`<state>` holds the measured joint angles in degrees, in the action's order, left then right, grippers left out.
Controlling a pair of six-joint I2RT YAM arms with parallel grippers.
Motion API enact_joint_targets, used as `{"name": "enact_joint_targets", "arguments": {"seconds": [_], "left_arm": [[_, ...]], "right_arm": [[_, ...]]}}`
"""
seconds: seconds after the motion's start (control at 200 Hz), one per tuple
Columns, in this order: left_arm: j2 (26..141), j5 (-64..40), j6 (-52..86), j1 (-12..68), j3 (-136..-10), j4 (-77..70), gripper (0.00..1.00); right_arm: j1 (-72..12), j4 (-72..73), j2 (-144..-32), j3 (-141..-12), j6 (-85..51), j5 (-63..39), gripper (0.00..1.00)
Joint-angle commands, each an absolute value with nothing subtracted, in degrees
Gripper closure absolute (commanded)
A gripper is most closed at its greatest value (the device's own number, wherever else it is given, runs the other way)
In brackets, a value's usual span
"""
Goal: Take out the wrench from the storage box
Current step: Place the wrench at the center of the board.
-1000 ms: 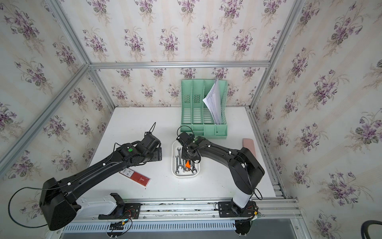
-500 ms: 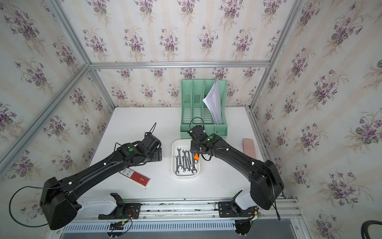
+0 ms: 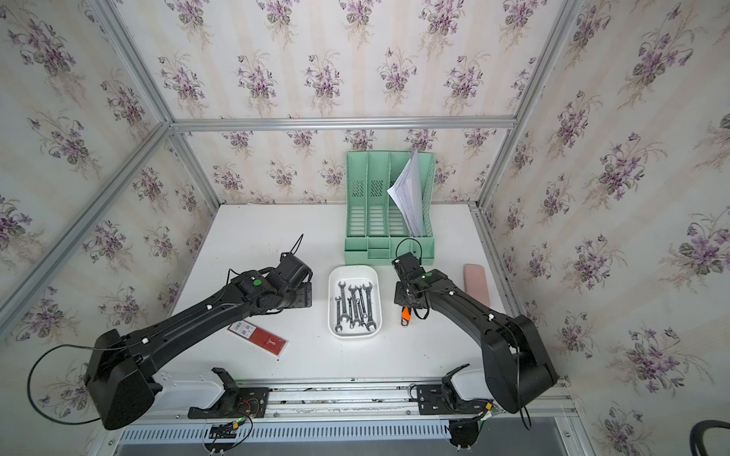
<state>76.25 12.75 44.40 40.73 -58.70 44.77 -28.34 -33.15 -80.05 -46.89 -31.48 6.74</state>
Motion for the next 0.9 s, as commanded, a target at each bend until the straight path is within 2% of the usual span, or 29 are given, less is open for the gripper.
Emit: {"name": "enact_joint_targets", "arguments": {"seconds": [0.0,0.499,0.594,0.644,0.719,0.899], "left_arm": [[76.9,12.0,44.5,40.7,-59.2,44.6,0.15],[80.6,9.1,42.0,40.7,-62.7,44.8,0.15],[84.6,7.9,40.9,40.9,-64.7,45.1,0.15],[85.6,8.1,40.6,41.1,-66.0,45.8,0.15],[86.6,8.7,40.9,41.1,-68.2,47.3,0.16],[87.4,8.5,40.2,41.5,-72.2,48.5,0.17]], "right_arm": [[-28.2,-26.6,-82.1,-45.3,-30.6,5.6,0.97],[-28.3,-19.4,-87.4,-42.3,-27.8,1.6,0.96],[-28.2,-19.8,-88.5,-43.1,-27.8,1.1,0.94],[-28.2,-20.3,-88.2,-43.4,-27.7,1.2,0.89],[-28.2,-21.8,-86.8,-43.6,-28.1,2.6,0.75],[-28.2,-27.4,-83.0,-45.5,-28.8,4.8,0.56]]}}
